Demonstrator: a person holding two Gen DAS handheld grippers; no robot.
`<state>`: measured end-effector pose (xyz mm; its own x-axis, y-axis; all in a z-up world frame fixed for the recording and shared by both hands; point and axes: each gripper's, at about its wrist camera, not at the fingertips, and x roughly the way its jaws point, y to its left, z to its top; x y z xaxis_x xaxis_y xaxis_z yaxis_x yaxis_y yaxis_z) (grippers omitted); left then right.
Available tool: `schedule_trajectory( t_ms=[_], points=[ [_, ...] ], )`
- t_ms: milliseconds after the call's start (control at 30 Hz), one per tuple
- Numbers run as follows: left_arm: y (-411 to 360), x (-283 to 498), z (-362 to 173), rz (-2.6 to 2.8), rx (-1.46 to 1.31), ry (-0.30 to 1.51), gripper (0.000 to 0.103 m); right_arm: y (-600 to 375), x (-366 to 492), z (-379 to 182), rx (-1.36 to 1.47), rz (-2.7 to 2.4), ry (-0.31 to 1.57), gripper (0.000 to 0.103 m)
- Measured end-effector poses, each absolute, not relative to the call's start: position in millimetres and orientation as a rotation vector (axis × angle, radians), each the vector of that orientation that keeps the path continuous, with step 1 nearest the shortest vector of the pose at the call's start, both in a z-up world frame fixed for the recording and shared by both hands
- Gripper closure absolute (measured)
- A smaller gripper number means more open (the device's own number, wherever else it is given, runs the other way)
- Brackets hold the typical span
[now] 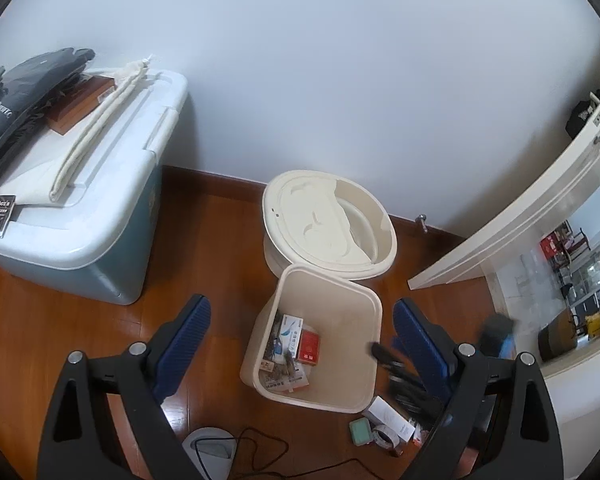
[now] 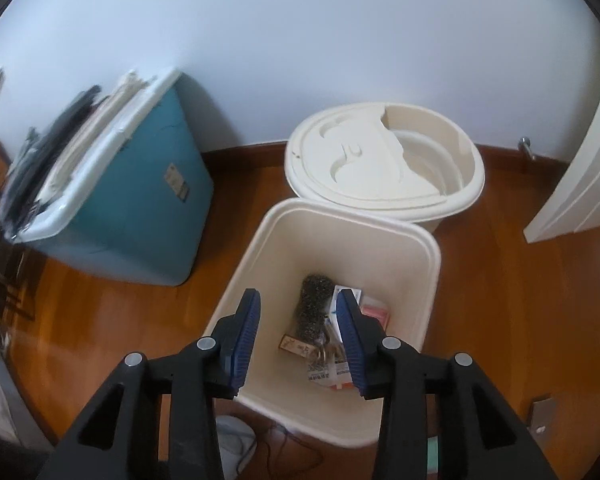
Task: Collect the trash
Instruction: 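Drop the steel wool into the bin with left tool while right tool drops the clip, then grasp the white tape roll with right tool while left tool grasps the green sponge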
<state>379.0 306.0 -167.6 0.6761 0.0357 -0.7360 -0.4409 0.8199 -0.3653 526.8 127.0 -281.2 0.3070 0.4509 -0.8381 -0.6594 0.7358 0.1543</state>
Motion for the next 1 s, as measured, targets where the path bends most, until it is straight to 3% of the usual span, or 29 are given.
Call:
schedule_trajectory(
  t_ms=[133, 200, 367, 433, 567, 700, 833, 1000],
  points=[
    [282, 383, -168, 0.225, -0.512, 0.799, 0.010, 59, 506, -236, -0.191, 0.706, 1.018, 0.057],
    [260, 387, -167, 0.190, -0.451, 0.797, 0.010, 16, 489, -217, -0.186, 0.655, 1.009, 0.040],
    [195, 389, -172, 0.066, -0.297, 0.798, 0.010, -79, 443, -216, -0.260, 0.613, 0.986, 0.025],
    [170, 391, -182, 0.051, -0.266, 0.812, 0.010, -111, 435, -250, -0.316, 0.621, 0.997, 0.019],
    [127, 402, -220, 0.096, -0.227, 0.857, 0.010, -141, 438, -350, -0.471, 0.651, 1.077, 0.019],
    [80, 417, -258, 0.103, -0.153, 0.842, 0.010, -164, 456, -472, -0.546, 0.652, 1.215, 0.029],
    [50, 428, -301, 0.094, -0.182, 0.834, 0.010, -169, 471, -541, -0.565, 0.682, 1.266, 0.030],
    [29, 436, -360, 0.083, -0.181, 0.921, 0.010, -164, 491, -590, -0.624, 0.708, 1.279, 0.032]
  ],
)
